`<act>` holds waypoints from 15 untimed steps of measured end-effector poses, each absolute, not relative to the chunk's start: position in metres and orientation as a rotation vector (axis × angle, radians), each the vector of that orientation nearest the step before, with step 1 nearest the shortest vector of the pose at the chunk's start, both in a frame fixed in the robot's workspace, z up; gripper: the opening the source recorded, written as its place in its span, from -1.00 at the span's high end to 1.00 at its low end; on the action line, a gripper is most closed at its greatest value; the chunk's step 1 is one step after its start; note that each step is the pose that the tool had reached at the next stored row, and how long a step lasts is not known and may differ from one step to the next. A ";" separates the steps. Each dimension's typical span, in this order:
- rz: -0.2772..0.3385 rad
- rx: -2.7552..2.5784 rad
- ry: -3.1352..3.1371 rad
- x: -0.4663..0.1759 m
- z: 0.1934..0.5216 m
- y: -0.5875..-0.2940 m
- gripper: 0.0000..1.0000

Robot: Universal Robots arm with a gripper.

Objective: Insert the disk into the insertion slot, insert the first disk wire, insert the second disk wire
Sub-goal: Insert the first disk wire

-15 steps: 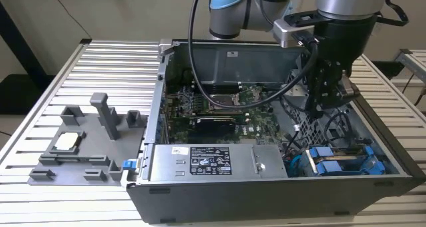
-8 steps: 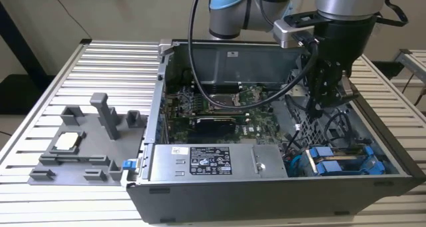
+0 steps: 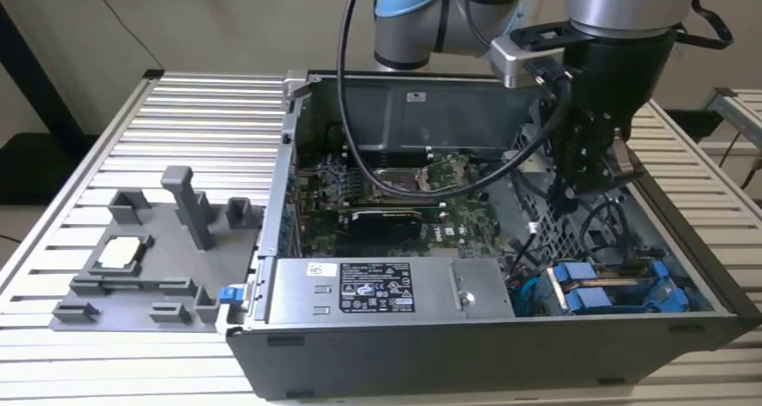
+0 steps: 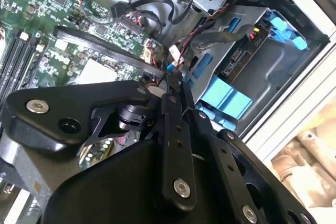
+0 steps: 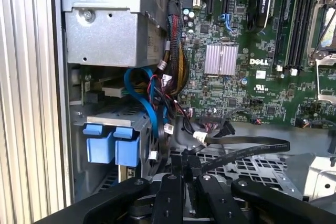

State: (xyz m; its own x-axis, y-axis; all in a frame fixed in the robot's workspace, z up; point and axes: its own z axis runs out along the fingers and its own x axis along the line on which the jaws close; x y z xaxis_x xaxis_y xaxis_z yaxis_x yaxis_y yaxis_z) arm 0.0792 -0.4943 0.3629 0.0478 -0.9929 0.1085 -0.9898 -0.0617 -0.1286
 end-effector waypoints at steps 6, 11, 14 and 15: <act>-0.251 -2.265 2.142 0.084 0.363 -0.510 0.67; -0.241 -2.269 2.145 0.089 0.363 -0.524 0.67; -0.234 -2.271 2.148 0.092 0.363 -0.531 0.67; -0.232 -2.273 2.149 0.093 0.363 -0.533 0.67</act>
State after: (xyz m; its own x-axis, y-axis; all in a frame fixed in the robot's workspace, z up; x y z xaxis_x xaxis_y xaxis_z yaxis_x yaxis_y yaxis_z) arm 0.0934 -0.5328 0.3626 0.0503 -0.9934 0.1035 -0.9926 -0.0612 -0.1051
